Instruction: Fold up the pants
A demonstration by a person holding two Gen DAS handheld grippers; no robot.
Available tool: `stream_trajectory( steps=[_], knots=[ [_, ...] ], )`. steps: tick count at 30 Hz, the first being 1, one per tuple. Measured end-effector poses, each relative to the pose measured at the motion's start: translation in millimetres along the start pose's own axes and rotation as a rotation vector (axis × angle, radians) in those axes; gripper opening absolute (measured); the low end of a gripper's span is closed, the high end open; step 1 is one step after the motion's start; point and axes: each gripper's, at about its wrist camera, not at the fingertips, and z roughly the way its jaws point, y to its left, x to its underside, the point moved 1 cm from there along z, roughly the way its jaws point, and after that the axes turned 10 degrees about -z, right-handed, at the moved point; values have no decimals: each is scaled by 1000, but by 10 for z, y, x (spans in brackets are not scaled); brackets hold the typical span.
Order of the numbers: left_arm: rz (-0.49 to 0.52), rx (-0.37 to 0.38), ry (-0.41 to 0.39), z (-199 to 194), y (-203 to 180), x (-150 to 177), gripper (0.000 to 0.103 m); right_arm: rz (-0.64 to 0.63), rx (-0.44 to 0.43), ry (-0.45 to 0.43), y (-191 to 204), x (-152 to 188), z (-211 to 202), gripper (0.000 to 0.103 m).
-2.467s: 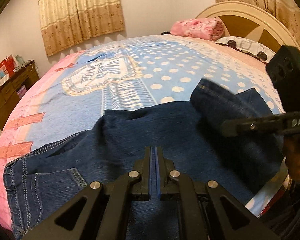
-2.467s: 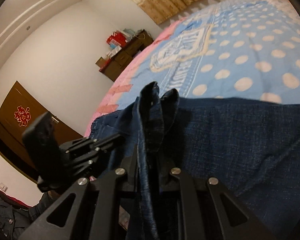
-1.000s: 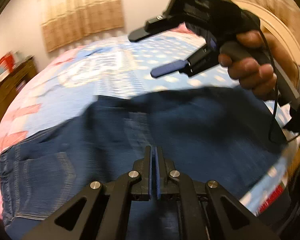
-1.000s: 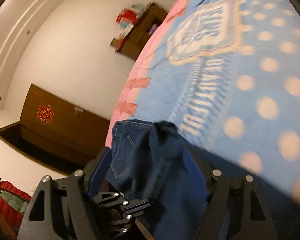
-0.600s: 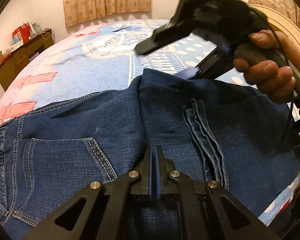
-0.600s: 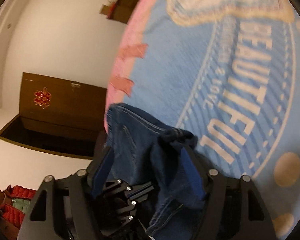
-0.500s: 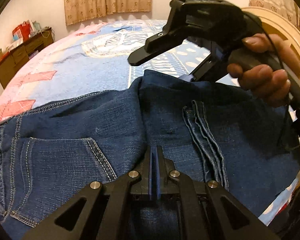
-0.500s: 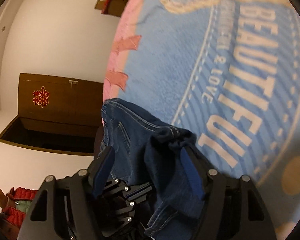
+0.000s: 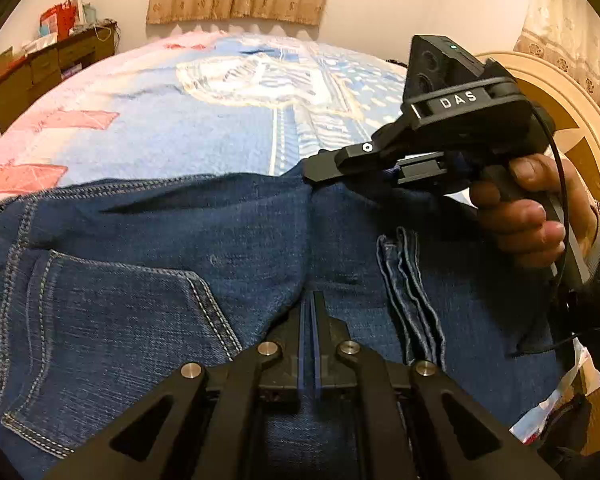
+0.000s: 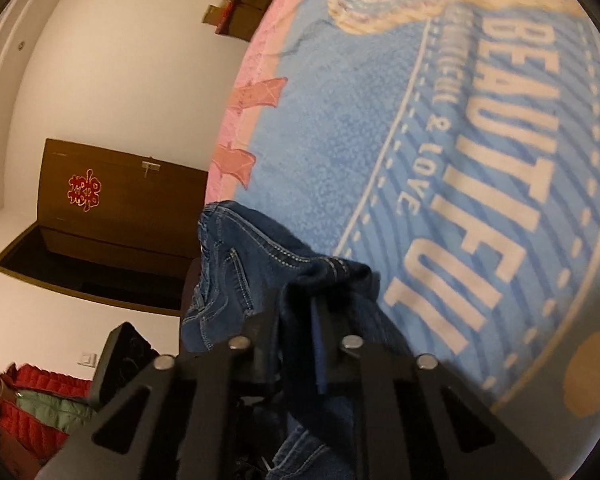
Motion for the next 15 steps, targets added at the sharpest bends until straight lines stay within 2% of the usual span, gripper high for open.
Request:
stream_trajectory(
  steps=[2, 4, 6, 7, 8, 11, 14, 15],
  knots=[
    [-8, -3, -16, -39, 50, -21, 3, -47, 9, -47, 135, -14, -81, 8],
    [-22, 8, -25, -58, 98, -37, 3, -77, 16, -131, 269, -38, -255, 6],
    [-31, 10, -23, -47, 147, -50, 3, -74, -10, -166, 275, -47, -376, 6],
    [-32, 7, -18, -29, 171, -52, 3, -65, 26, -188, 218, -63, -440, 5],
    [-31, 6, -17, -18, 173, -46, 3, -45, 71, -195, 132, -78, -476, 5],
    [-18, -5, -22, -13, 161, -47, 3, -6, 111, -176, -58, -77, -517, 5],
    [-19, -7, -23, 0, 81, -36, 3, 2, 15, -127, -20, -41, -461, 11],
    [-21, -4, -23, -10, 36, -8, 3, -8, 11, -119, 34, -27, -446, 29]
  ],
)
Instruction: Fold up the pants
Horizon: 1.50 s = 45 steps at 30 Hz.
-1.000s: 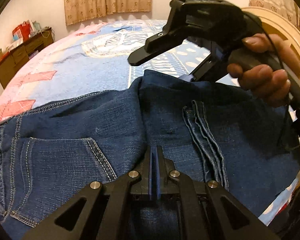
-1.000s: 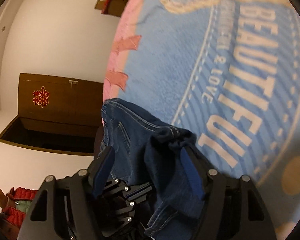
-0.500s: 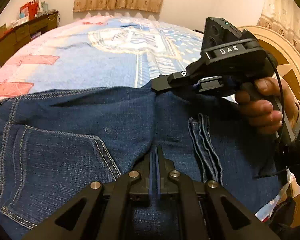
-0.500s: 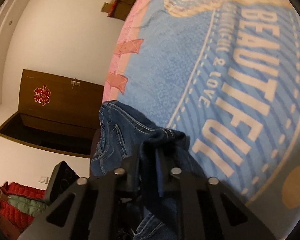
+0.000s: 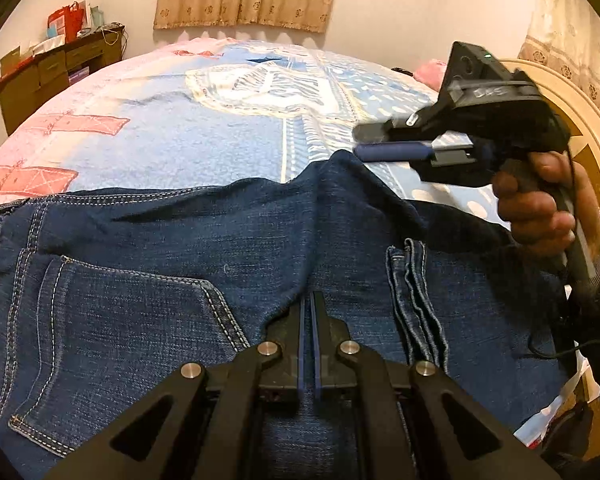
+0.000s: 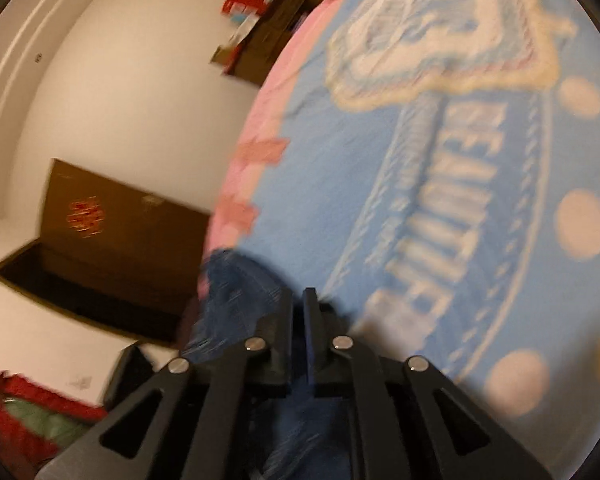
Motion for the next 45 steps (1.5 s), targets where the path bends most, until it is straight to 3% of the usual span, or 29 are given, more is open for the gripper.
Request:
stream_trajectory(
  steps=[1, 2, 3, 5, 7, 8, 10, 13, 23, 29, 32, 35, 38, 42, 45],
  knots=[
    [-3, 2, -1, 2, 11, 3, 3, -11, -4, -4, 52, 14, 4, 65],
    [-4, 2, -2, 5, -13, 1, 3, -20, -8, -13, 110, 27, 5, 77],
    [-6, 3, -3, 5, -6, -4, 3, -27, -8, -9, 145, 27, 39, 82],
    [-7, 3, -4, -32, -60, 39, 3, -63, 29, 25, 217, 33, 132, 73],
    [-4, 3, -3, -43, -50, 44, 3, -60, 34, 72, 211, 46, 285, 46],
    [-2, 2, -3, -42, -49, 45, 3, -58, 55, 98, 191, 61, 372, 39],
    [5, -2, -3, -48, -56, 45, 3, -73, 88, 120, 157, 97, 445, 11],
    [14, -7, -5, -45, -76, 51, 3, -69, 134, 50, 92, 64, 348, 5],
    [82, -72, -29, -33, -285, 139, 3, -85, 249, -17, 100, 42, 167, 4],
    [100, -103, -38, -70, -375, 190, 3, -134, 304, -83, 346, 143, -158, 9],
    [102, -116, -43, -132, -405, 217, 3, -202, 373, -84, 559, 297, -235, 10],
    [107, -134, -65, -217, -420, 210, 3, -269, 406, -72, 764, 499, -250, 16],
    [111, -151, -73, -253, -412, 213, 3, -293, 415, -73, 867, 675, -263, 33],
    [127, -180, -58, -209, -429, 246, 3, -286, 413, -76, 887, 849, -240, 39],
    [153, -206, -49, -169, -462, 271, 4, -257, 423, -87, 821, 962, -243, 55]
  ],
)
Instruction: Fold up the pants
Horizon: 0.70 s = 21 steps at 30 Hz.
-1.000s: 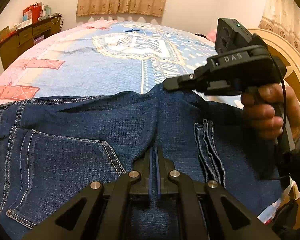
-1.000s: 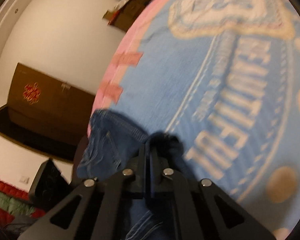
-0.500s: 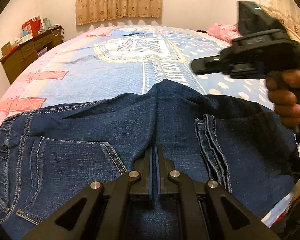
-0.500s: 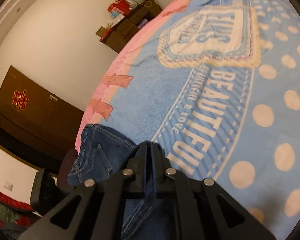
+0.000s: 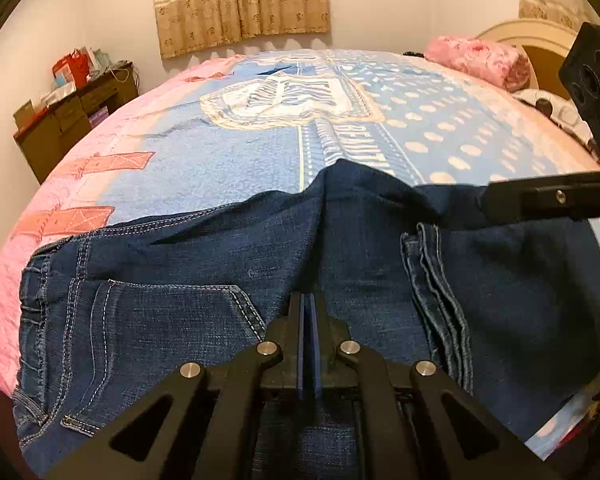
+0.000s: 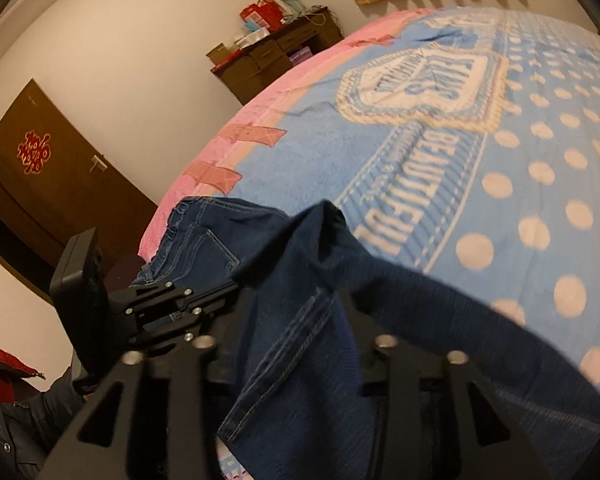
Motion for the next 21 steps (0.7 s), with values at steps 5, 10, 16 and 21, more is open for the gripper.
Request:
stream_trajectory(
  steps=[5, 10, 16, 21],
  knots=[
    [-10, 6, -17, -131, 114, -104, 4, 34, 29, 19, -90, 184, 32, 56],
    [-50, -119, -65, -309, 646, -243, 4, 4, 54, 23, -47, 254, 22, 59],
    [-184, -216, 3, -358, 1635, -328, 19, -55, 56, 19, 103, 279, 32, 64],
    [-271, -202, 56, -328, 2190, -299, 52, -93, 61, 32, 203, 304, 105, 67]
  ],
)
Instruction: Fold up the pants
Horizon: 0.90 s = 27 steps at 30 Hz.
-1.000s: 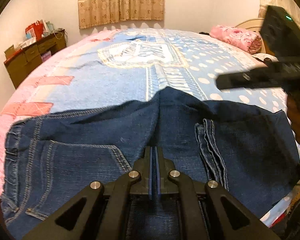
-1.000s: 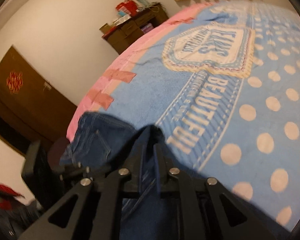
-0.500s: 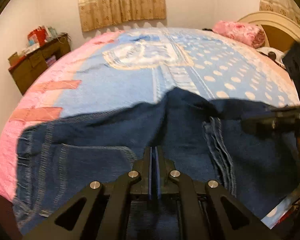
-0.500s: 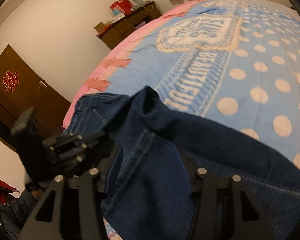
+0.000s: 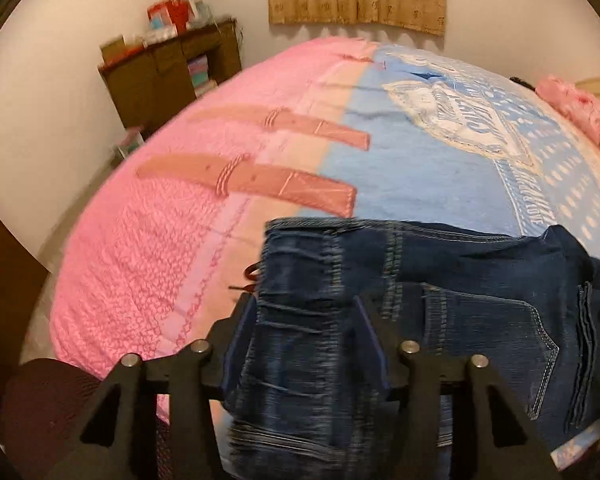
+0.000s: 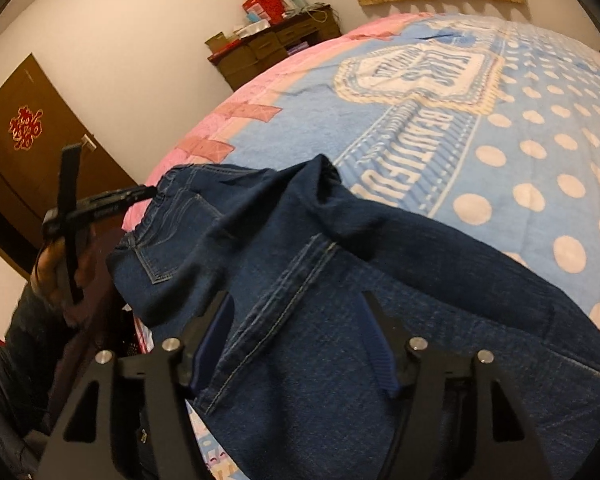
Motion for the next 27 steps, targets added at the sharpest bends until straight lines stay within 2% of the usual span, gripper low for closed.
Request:
stream_trajectory(
  steps=[5, 12, 15, 16, 17, 21, 24, 27],
  knots=[
    [-41, 64, 84, 173, 177, -2, 52, -5, 9, 23, 19, 50, 71, 67],
    [-50, 82, 123, 312, 192, 54, 52, -5, -2, 31, 26, 95, 124, 68],
    [-47, 71, 128, 351, 199, 25, 61, -11, -10, 32, 42, 97, 144, 69],
    [-43, 56, 126, 358, 211, 8, 69, -13, -10, 33, 48, 98, 151, 69],
    [-43, 56, 126, 365, 228, 4, 72, -16, -12, 32, 53, 101, 155, 69],
    [-70, 115, 169, 451, 313, 8, 74, -24, -17, 28, 73, 113, 161, 71],
    [-104, 192, 224, 554, 337, 27, 74, -22, -21, 25, 65, 107, 170, 72],
    [-108, 211, 226, 580, 309, 52, 74, -15, -29, 23, 52, 105, 163, 72]
  ],
)
